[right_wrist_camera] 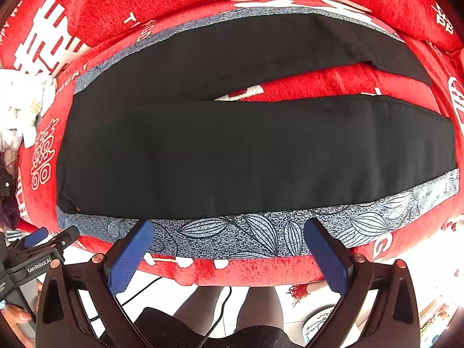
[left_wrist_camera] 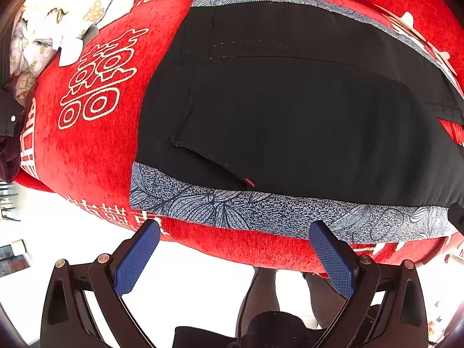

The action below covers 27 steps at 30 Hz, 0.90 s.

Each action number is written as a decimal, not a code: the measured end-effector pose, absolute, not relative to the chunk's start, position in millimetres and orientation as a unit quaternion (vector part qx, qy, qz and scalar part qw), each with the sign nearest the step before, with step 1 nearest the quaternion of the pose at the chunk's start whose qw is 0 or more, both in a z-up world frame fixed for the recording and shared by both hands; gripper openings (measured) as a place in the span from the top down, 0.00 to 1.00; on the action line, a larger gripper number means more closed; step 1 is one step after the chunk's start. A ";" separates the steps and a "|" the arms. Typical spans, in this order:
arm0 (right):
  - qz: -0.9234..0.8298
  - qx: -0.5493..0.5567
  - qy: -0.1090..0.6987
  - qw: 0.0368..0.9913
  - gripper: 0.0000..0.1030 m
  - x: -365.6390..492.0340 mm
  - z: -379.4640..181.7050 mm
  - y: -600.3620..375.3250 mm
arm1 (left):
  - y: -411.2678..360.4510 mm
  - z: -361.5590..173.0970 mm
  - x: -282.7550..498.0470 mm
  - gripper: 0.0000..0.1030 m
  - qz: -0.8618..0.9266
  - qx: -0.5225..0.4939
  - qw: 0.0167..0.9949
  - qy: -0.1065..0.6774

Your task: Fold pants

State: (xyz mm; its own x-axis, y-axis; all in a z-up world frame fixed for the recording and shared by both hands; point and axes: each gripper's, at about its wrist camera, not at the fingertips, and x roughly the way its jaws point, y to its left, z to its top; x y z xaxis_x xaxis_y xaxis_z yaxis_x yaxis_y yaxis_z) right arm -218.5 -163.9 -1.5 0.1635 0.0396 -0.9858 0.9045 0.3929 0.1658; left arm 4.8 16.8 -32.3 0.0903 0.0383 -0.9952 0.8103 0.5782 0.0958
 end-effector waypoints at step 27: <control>-0.229 0.582 0.434 0.648 0.01 -226.5 -21.3 -162.6 | 83.9 -41.0 82.4 0.00 -0.371 0.123 0.610 0.690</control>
State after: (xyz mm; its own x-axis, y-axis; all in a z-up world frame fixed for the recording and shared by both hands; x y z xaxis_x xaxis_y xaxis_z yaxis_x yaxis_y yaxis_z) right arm -226.5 -162.6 -21.3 0.5181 0.2086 -0.8295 0.8023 0.2177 0.5558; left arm 82.4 83.9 -41.0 -0.2262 -0.2816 -0.9325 0.6222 0.6948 -0.3607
